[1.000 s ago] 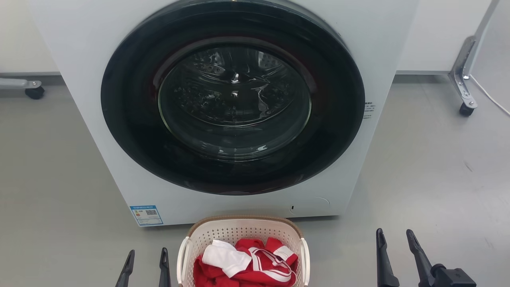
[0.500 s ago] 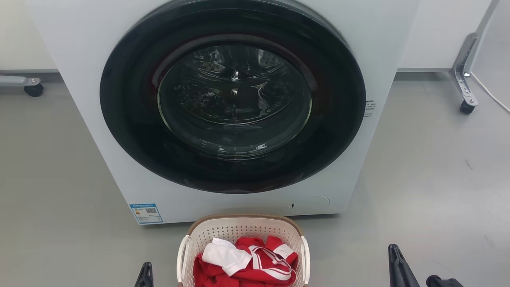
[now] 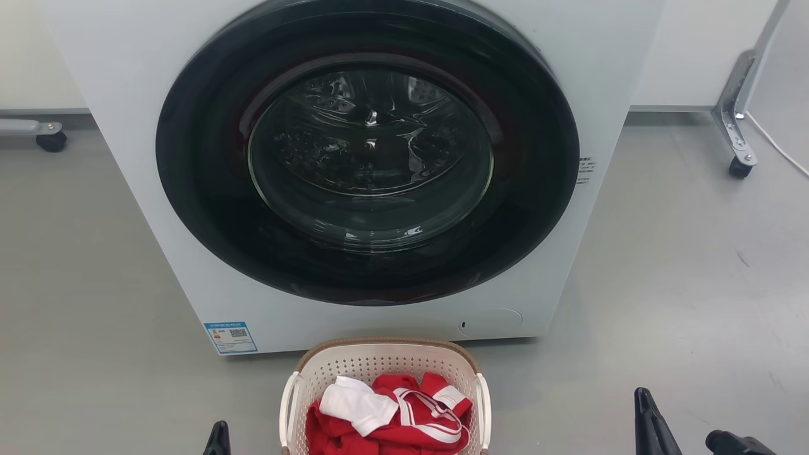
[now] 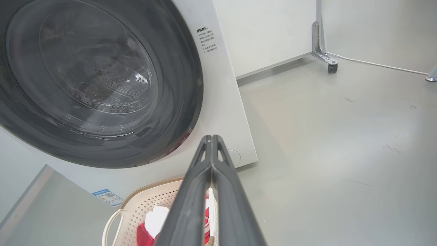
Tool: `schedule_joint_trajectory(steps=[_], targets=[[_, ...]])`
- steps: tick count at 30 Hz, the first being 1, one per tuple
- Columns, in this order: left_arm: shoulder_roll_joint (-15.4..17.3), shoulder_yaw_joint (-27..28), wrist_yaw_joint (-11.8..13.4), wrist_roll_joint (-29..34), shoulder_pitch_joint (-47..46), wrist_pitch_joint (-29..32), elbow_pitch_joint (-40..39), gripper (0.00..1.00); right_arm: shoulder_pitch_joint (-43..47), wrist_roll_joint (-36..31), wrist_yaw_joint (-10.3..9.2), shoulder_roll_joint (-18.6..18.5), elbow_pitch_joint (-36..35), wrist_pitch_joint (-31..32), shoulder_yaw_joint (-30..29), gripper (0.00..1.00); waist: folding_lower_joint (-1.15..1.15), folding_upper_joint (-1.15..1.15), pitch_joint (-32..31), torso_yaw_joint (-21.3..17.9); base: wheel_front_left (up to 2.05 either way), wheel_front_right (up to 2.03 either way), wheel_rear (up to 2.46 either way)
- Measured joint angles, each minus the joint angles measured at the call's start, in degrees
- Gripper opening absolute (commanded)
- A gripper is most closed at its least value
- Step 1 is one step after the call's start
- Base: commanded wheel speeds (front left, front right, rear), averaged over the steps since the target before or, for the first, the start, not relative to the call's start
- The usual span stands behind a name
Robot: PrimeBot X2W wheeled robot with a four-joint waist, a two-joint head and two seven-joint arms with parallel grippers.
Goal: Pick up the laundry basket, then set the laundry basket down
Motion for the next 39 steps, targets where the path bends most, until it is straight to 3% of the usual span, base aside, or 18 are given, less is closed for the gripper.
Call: schedule_joint_trajectory(steps=[39], targets=[[-1.25, 6.20, -5.57, -31.99, -6.15, 8.83, 3.34, 0.00, -4.79, 31.60, 5.82, 0.81, 3.41, 8.65, -8.71, 0.00, 0.00, 0.00, 0.57, -0.40, 0.00, 0.00, 0.00]])
